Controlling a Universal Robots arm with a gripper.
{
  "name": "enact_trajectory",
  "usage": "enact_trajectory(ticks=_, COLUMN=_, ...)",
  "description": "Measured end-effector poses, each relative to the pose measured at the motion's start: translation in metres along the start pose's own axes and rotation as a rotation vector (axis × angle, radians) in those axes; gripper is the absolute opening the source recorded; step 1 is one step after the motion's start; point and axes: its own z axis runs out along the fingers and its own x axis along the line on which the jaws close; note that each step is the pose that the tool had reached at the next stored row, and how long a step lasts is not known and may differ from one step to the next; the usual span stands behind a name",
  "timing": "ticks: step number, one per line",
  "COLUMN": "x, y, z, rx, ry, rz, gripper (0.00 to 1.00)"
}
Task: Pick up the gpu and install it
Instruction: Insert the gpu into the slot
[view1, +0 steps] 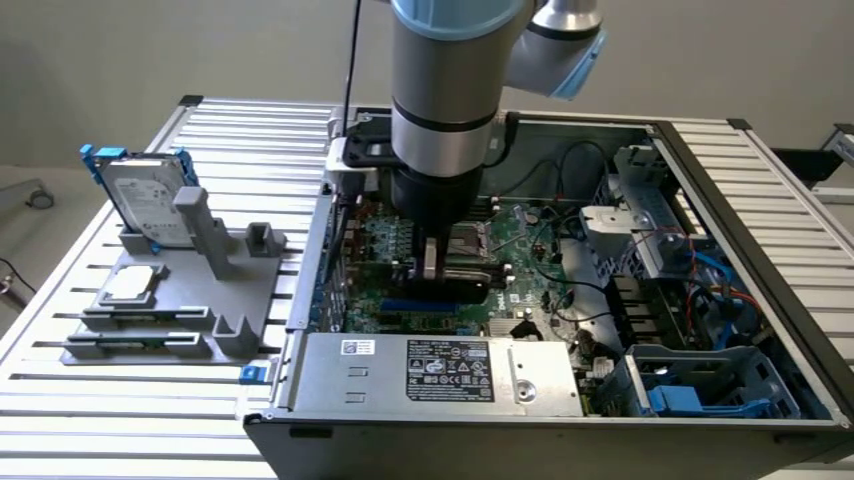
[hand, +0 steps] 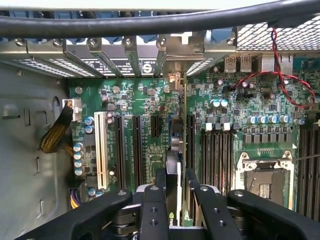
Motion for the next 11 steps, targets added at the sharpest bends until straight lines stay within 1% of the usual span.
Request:
enact_trajectory(ticks=2, x=0.0002, y=0.0001, z=0.0008, rx=-0.0097, ry=0.0004, rz=0.001, gripper=0.27)
enact_trajectory(ticks=4, x=0.0003, y=-0.0001, z=0.001, rx=-0.0179, ry=0.0008, rz=0.001, gripper=0.27)
enact_trajectory(ticks=8, x=0.0004, y=-0.0001, z=0.0012, rx=-0.036, ry=0.0012, rz=0.002, gripper=0.27)
enact_trajectory(ticks=9, x=0.0004, y=0.0002, z=0.0012, rx=-0.0398, ry=0.0011, rz=0.003, gripper=0.27)
enact_trajectory(ticks=11, x=0.0004, y=0.0, z=0.0012, rx=-0.0446, ry=0.0014, rz=0.003, gripper=0.27)
